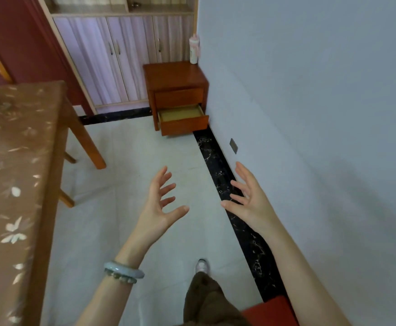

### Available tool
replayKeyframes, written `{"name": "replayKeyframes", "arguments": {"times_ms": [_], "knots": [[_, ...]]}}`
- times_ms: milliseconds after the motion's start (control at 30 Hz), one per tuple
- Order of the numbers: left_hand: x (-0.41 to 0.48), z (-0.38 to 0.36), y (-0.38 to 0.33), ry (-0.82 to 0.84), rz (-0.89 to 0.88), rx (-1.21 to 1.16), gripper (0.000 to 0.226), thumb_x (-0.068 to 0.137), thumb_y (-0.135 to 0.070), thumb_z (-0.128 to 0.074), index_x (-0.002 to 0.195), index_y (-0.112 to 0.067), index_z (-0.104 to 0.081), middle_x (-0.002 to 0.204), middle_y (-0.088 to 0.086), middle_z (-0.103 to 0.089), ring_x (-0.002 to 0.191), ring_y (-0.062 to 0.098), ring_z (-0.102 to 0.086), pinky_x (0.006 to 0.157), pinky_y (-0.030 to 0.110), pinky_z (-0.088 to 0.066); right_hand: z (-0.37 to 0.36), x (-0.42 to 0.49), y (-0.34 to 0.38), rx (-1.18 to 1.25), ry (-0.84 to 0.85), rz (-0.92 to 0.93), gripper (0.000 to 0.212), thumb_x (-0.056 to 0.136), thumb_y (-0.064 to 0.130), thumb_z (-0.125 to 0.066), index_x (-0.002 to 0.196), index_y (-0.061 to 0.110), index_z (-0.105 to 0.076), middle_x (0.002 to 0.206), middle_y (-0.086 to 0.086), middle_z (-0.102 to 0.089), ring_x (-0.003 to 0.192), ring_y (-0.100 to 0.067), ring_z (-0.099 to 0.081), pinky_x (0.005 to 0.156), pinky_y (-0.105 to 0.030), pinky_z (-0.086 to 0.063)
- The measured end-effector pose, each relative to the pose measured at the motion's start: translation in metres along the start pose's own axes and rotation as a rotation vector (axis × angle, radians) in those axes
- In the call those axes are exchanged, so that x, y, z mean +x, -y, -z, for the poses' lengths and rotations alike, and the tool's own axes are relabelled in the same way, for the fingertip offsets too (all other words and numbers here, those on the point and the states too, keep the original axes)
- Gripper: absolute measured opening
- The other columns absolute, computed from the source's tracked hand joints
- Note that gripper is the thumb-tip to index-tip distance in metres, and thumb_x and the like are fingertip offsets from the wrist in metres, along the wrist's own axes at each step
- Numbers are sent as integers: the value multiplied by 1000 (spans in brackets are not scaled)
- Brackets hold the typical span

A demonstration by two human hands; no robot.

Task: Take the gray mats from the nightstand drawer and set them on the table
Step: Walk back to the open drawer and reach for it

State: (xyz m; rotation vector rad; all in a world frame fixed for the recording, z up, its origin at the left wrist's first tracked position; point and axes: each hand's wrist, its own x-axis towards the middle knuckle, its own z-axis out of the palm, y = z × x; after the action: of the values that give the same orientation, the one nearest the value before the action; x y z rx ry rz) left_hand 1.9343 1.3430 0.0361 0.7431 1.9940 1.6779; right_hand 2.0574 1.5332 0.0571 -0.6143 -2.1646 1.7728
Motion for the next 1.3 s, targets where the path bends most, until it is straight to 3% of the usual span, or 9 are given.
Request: {"name": "replayKeyframes", "arguments": {"times_ms": [200,400,667,767,967,1300], "knots": [[116,-7,-3,-78,19,1,93,79,-9,-75,146,-36,-17,148,-5,-32,130,13,-43,103,34,-43,33,125,8,-39,78,13,89,79,7,-73,142,44,-25,144,20,-33,131,-6,-41,105,-33,-43],[206,-7,9,-111,62,26,93,78,-12,-75,146,-35,-16,148,-4,-32,128,12,-43,100,27,-43,48,223,3,-52,124,9,89,78,5,-73,130,57,-23,146,17,-32,130,-7,-42,105,-35,-42],[351,12,29,-124,64,45,92,79,-15,-75,146,-38,-15,148,-6,-30,128,12,-43,100,31,-44,49,367,-2,-68,138,-31,88,79,5,-72,144,39,-24,149,11,-32,131,-9,-41,105,-35,-42],[416,28,34,-127,54,34,91,79,-15,-75,143,-42,-16,146,-9,-31,127,10,-43,98,26,-44,49,433,4,-78,134,-40,88,79,4,-72,147,35,-24,150,9,-32,131,-10,-41,104,-32,-43],[530,60,42,-132,80,31,92,79,-16,-76,146,-38,-17,143,-12,-31,123,-2,-42,89,8,-43,45,550,11,-93,136,-47,88,80,9,-73,147,36,-22,150,13,-32,131,-6,-41,101,-26,-43],[646,64,62,-128,154,51,92,79,-13,-76,146,-37,-17,142,-14,-33,125,-1,-41,88,8,-42,57,685,-7,-75,148,-88,88,79,11,-73,145,42,-22,144,19,-33,129,-4,-41,100,-25,-43]]}}
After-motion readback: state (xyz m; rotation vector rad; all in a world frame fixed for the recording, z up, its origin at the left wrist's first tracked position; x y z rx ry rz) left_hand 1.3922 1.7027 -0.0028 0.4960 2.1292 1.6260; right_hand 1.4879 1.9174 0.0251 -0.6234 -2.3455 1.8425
